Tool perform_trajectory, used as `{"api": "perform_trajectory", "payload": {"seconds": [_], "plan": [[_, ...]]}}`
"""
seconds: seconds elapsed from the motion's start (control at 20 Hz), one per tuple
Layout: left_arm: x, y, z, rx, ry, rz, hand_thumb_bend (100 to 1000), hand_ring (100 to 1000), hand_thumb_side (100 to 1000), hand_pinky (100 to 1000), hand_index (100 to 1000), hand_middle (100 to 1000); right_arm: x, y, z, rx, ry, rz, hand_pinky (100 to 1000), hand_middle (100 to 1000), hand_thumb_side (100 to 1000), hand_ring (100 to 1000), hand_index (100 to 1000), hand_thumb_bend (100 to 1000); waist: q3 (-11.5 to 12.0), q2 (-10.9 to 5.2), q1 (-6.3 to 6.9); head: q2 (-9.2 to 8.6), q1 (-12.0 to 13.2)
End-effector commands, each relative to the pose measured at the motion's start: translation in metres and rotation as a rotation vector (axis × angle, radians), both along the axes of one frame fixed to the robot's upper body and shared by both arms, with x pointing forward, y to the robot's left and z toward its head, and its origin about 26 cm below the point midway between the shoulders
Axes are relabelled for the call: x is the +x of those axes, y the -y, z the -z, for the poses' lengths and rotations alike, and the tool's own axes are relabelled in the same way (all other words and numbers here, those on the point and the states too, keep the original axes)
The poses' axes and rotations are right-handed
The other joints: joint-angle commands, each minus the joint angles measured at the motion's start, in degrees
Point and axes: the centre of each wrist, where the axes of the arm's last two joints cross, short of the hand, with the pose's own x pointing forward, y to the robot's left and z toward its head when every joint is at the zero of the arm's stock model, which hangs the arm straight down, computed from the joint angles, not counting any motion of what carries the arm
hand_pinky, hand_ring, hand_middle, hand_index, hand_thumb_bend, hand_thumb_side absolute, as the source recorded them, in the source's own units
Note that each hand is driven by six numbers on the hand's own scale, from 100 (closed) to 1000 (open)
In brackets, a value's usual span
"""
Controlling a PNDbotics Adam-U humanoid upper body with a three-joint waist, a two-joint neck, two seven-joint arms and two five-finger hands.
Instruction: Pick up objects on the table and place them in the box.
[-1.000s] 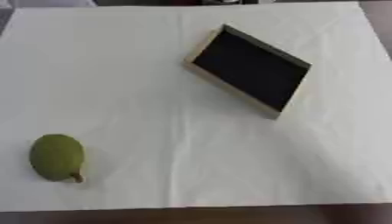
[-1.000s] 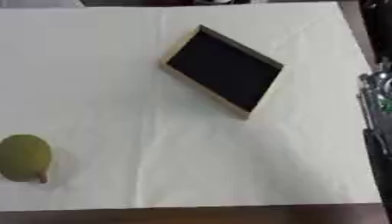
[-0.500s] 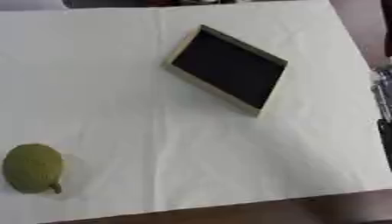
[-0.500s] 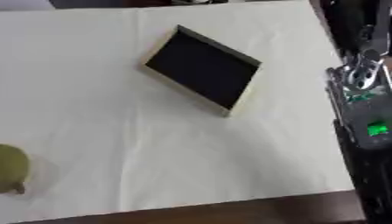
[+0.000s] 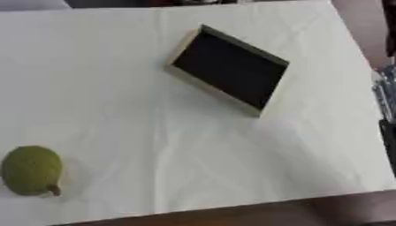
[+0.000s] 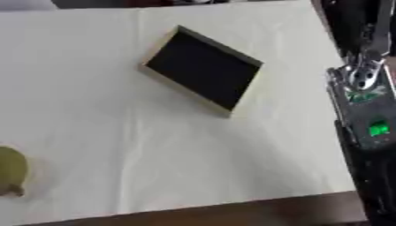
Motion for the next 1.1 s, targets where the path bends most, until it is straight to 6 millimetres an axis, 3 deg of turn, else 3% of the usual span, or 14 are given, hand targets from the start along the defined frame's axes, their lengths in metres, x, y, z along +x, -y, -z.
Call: {"api": "perform_trajectory", "payload": {"seconds": [0.05,0.3,0.5,0.65,0.95,1.1], "plan": [[0.0008,0.0019,-0.0091,0.152,-0.014,0.03,126,795,489,787,939,777,-0.0053,0.0021,-0.0098,-0.033,0.032,0.01,834,634,609,700,726,100,0.2,-1.28,0.26,0.31,0.2],[0.0003,0.0041,-0.006,0.277,-0.046,0.037,157,827,461,823,925,814,-0.0053,0.0022,-0.0099,-0.038,0.031,0.01,834,634,608,700,726,100,0.5,-1.48,0.57,1.55,0.6],[-0.0011,0.0048,-0.0027,0.382,-0.093,0.045,190,847,504,848,929,835,-0.0056,0.0029,-0.01,-0.041,0.03,0.014,834,634,606,700,726,100,0.5,-1.59,0.7,1.83,0.7],[-0.002,0.0048,-0.0014,0.446,-0.133,0.064,196,851,467,855,934,845,-0.0057,0.0034,-0.0097,-0.043,0.028,0.017,834,634,607,700,726,100,0.6,-1.68,0.79,1.95,0.6],[-0.0001,0.007,-0.0022,0.542,-0.195,0.118,265,867,450,873,933,866,-0.0056,0.003,-0.0099,-0.042,0.025,0.018,835,634,606,700,726,100,0.6,-1.8,0.87,2.14,0.6],[0.0,0.0074,-0.002,0.605,-0.246,0.119,330,918,438,930,935,893,-0.0057,0.0033,-0.01,-0.041,0.026,0.02,835,634,607,700,726,100,0.5,-1.79,0.79,2.1,0.6]]}}
